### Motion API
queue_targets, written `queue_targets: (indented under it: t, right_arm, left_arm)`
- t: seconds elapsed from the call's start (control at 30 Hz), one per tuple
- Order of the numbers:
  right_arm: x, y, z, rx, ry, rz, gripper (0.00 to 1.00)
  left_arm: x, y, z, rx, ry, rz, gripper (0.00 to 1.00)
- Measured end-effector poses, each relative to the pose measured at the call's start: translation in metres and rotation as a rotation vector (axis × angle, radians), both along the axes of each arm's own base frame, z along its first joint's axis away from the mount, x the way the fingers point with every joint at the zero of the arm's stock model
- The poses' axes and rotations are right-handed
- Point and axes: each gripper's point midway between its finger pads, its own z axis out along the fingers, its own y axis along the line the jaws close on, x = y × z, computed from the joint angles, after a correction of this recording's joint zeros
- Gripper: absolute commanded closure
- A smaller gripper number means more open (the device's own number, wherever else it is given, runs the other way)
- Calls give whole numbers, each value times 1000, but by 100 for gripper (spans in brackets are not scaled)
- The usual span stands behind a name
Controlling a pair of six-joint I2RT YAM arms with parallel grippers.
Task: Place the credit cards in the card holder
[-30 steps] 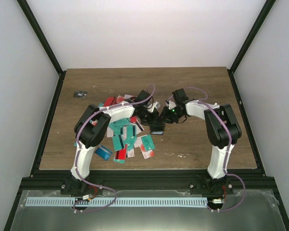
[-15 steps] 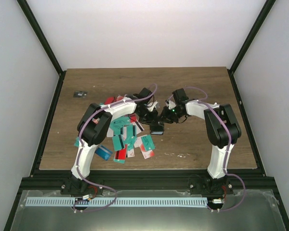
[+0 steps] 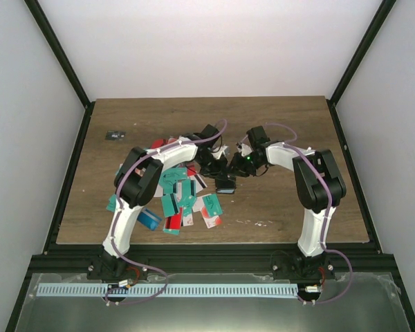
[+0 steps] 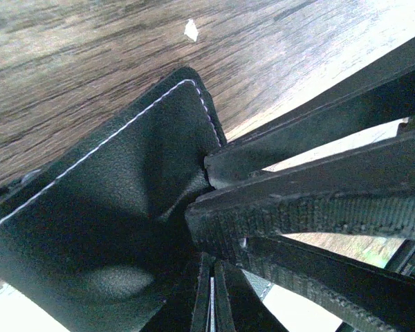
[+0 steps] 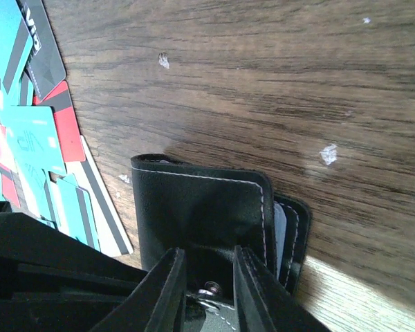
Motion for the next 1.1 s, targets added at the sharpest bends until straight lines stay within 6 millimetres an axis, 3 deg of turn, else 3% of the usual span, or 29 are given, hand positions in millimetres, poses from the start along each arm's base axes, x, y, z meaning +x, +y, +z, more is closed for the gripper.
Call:
queue_targets:
  t: [0.37, 0.77, 1.1]
  right_arm:
    - [-2, -14, 7, -67, -15, -16, 78]
    - [-1, -20, 37, -59, -93, -33, 88]
    - [-33, -12, 13, 38, 9, -25, 97]
  left_arm:
    - [-2, -2, -1, -31, 55, -1, 96]
    - [-5, -3, -3, -90, 146, 23, 96]
    - [-5, -2, -5, -77, 177, 32, 96]
